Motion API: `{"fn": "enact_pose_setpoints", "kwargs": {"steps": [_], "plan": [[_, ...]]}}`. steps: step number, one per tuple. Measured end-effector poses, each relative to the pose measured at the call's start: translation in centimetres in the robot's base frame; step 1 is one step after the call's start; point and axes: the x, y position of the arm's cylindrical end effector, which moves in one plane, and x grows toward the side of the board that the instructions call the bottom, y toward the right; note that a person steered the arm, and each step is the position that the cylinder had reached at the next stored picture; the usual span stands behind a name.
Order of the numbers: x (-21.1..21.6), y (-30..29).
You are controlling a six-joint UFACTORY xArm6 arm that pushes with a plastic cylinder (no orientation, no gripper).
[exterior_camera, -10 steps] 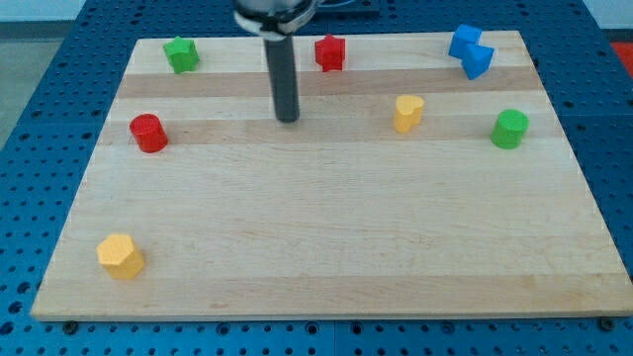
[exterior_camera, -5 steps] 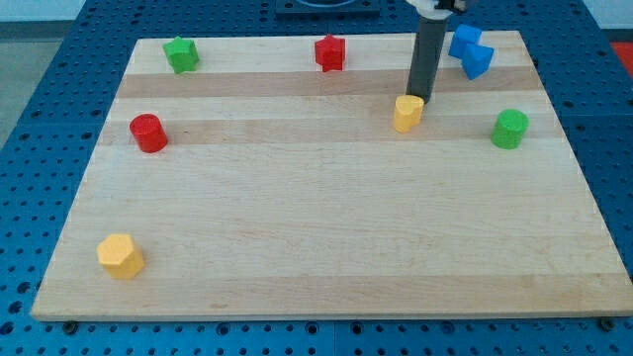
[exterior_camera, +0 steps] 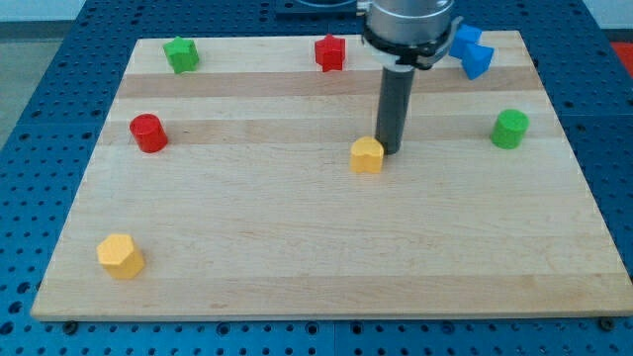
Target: Slide the heart towards the bottom center
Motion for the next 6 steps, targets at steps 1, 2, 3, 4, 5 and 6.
{"fn": "enact_pose_setpoints", "kwargs": {"steps": [1, 2, 3, 4, 5, 6], "plan": [[1.8, -1.6], [2.8, -2.3], [2.3, -3.1], [1.4, -4.1], [1.4, -4.6], [2.5, -4.6]]}}
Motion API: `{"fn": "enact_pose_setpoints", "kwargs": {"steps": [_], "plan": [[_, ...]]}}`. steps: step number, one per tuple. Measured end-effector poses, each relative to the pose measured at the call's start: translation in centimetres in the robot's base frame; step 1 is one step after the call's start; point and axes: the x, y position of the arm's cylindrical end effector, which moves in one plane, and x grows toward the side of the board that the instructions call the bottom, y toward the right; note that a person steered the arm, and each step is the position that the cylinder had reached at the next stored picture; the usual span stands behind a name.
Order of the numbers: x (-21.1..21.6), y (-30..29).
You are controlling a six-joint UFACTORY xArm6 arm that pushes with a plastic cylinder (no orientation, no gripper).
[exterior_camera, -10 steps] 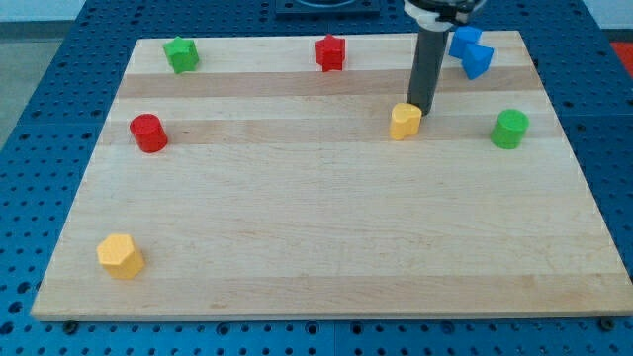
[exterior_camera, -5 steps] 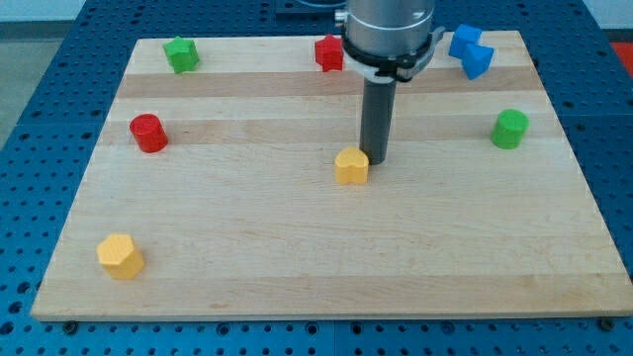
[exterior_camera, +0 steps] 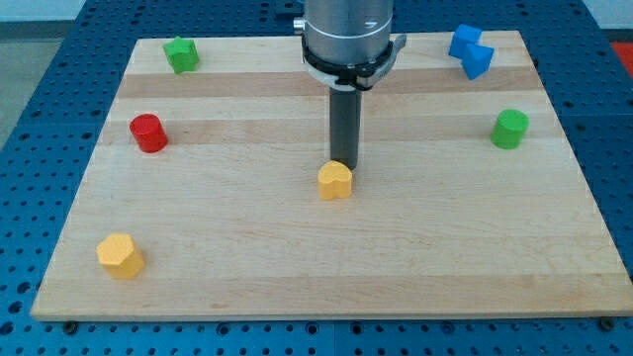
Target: Slide the heart towards the bottom center
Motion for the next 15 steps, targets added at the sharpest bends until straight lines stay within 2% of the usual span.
{"fn": "enact_pose_setpoints", "kwargs": {"steps": [3, 5, 6, 11, 15], "plan": [[5.8, 0.0], [2.4, -0.5], [2.0, -2.5], [8.0, -3.2], [8.2, -3.0]]}}
